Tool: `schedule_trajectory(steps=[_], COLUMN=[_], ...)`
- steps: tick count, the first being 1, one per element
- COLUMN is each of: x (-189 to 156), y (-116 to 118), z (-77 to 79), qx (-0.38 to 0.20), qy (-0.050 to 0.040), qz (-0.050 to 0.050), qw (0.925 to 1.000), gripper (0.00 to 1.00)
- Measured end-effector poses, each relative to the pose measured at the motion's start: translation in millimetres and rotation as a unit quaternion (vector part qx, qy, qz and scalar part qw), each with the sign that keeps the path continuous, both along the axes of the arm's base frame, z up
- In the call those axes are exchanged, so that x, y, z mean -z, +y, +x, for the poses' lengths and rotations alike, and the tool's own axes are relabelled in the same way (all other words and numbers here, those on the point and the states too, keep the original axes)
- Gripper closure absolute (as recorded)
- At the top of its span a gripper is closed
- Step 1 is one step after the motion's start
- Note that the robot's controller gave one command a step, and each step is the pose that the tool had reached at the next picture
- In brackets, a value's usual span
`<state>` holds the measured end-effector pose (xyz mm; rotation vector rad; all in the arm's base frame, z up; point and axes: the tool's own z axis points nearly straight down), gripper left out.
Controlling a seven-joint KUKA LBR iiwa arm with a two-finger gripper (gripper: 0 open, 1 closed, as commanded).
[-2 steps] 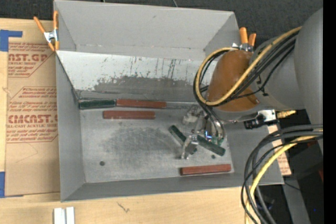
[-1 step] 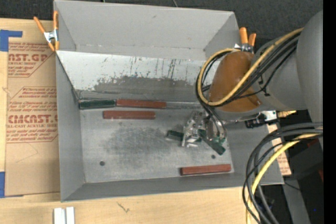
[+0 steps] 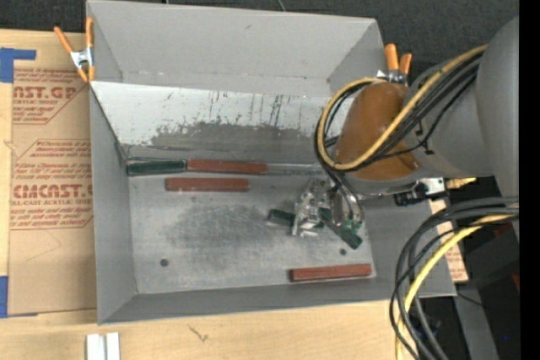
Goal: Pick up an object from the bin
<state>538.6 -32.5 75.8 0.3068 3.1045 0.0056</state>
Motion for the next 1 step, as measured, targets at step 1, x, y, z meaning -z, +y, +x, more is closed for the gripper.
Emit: schedule_trajectory(steps=[1], x=[-3.7], y=[0.1], z=[-1.7], qx=[0.000], qy=[0.0045], qz=[0.000], qw=[1.0000], gripper=[1.00])
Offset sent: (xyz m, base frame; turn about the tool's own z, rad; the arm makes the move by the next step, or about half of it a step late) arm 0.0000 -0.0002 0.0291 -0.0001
